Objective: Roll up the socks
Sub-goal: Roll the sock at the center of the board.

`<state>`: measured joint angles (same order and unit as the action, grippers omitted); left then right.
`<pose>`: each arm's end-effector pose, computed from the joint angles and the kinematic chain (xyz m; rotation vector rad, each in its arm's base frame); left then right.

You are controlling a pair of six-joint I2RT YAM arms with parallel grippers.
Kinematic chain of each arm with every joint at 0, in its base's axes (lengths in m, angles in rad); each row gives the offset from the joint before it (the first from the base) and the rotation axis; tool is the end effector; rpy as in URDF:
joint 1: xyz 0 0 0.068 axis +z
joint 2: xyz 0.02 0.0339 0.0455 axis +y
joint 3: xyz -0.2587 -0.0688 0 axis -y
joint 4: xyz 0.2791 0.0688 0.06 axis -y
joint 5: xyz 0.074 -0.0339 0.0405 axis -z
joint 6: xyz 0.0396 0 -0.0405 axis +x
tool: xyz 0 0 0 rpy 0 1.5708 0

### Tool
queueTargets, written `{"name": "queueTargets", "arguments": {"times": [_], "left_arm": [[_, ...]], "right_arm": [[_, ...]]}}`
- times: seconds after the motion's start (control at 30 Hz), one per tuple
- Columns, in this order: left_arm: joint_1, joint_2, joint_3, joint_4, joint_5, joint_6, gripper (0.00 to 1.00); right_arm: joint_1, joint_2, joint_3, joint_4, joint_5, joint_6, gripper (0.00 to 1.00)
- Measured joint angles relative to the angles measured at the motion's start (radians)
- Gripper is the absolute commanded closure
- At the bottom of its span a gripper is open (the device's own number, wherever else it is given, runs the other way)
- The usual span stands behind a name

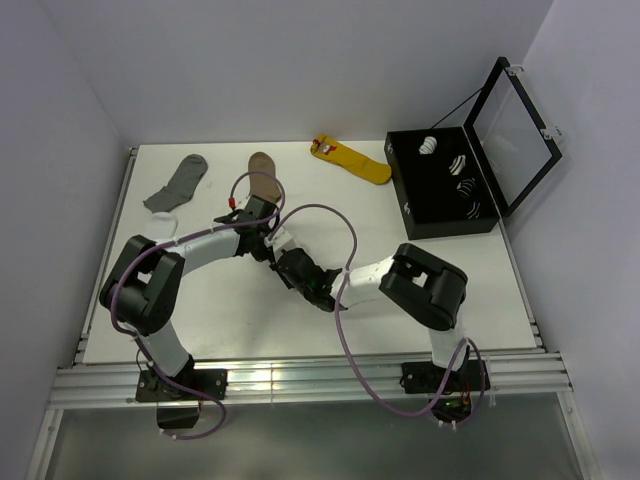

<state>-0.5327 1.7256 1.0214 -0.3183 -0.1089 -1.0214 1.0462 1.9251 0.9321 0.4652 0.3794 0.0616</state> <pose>0.3214 -0.1845 0.1374 -0.6793 2.5569 -0.4188 0.2171 0.3459 0.0993 -0.7724 1.9204 0.2858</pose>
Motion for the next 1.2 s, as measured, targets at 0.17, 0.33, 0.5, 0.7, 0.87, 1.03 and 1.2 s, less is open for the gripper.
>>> {"name": "queueTargets", "arguments": {"times": [0.17, 0.33, 0.5, 0.7, 0.87, 1.03, 1.2], "left_arm": [[0.003, -0.001, 0.000, 0.001, 0.006, 0.000, 0.90], [0.012, -0.030, -0.027, 0.008, 0.008, -0.016, 0.61], [0.027, -0.132, -0.107, 0.015, 0.010, -0.047, 0.48], [0.034, -0.350, -0.296, 0.113, -0.005, -0.132, 0.46], [0.034, -0.479, -0.470, 0.204, -0.013, -0.185, 0.46], [0.034, -0.486, -0.543, 0.311, -0.007, -0.217, 0.41], [0.034, -0.436, -0.571, 0.414, 0.018, -0.237, 0.37]], "right_arm": [[-0.020, -0.012, 0.005, -0.026, -0.034, 0.025, 1.00], [-0.066, -0.035, 0.005, -0.063, -0.148, 0.076, 1.00], [-0.149, -0.060, 0.005, -0.102, -0.360, 0.169, 1.00], [-0.268, -0.055, 0.028, -0.154, -0.644, 0.314, 1.00], [-0.340, 0.004, 0.050, -0.135, -0.866, 0.443, 1.00], [-0.376, 0.072, 0.067, -0.082, -1.037, 0.553, 1.00], [-0.390, 0.110, 0.080, -0.061, -1.126, 0.622, 1.00]]}}
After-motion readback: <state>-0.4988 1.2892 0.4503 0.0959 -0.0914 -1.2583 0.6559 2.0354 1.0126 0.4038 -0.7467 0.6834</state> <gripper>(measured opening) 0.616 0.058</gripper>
